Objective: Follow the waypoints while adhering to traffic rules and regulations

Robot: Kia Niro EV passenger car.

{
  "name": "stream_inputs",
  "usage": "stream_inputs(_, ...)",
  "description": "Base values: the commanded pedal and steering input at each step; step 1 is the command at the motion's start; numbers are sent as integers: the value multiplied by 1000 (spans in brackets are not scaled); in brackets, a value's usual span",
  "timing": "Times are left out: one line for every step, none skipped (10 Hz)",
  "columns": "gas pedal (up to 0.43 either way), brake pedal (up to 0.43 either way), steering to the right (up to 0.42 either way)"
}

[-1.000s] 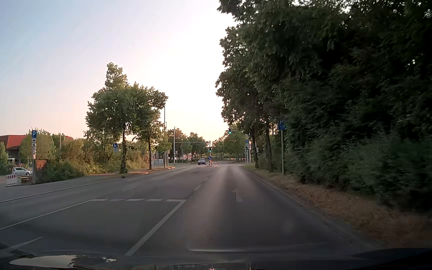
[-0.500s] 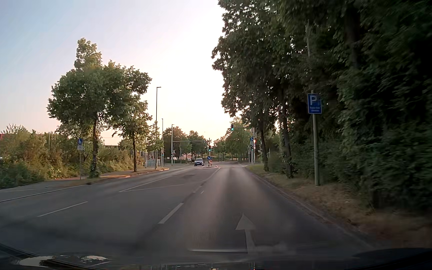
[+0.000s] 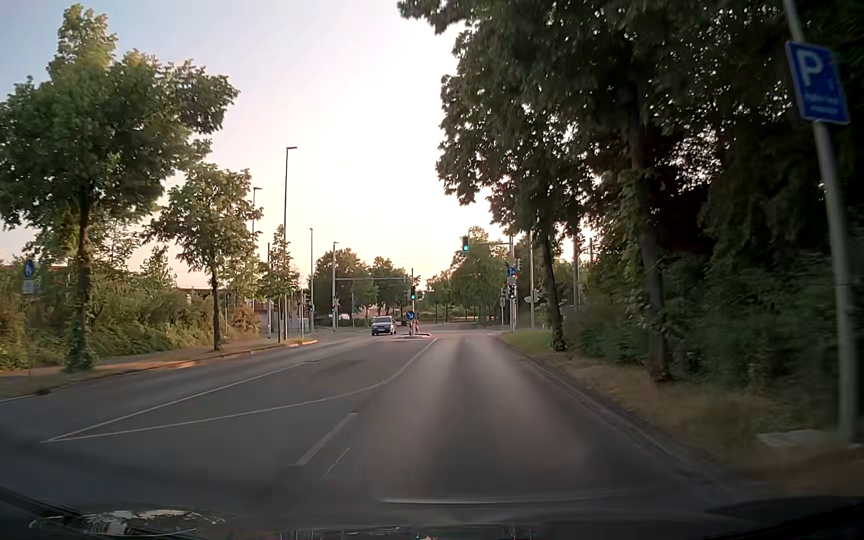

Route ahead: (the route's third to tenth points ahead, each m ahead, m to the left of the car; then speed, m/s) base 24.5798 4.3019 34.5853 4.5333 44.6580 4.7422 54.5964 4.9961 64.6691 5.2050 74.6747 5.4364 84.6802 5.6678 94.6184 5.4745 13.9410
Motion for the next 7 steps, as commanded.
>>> stream_inputs(220, 12, -2)
stream_inputs(220, 18, -1)
stream_inputs(220, 12, -2)
stream_inputs(220, 18, -1)
stream_inputs(220, 18, -2)
stream_inputs(220, 18, -2)
stream_inputs(220, 12, -2)
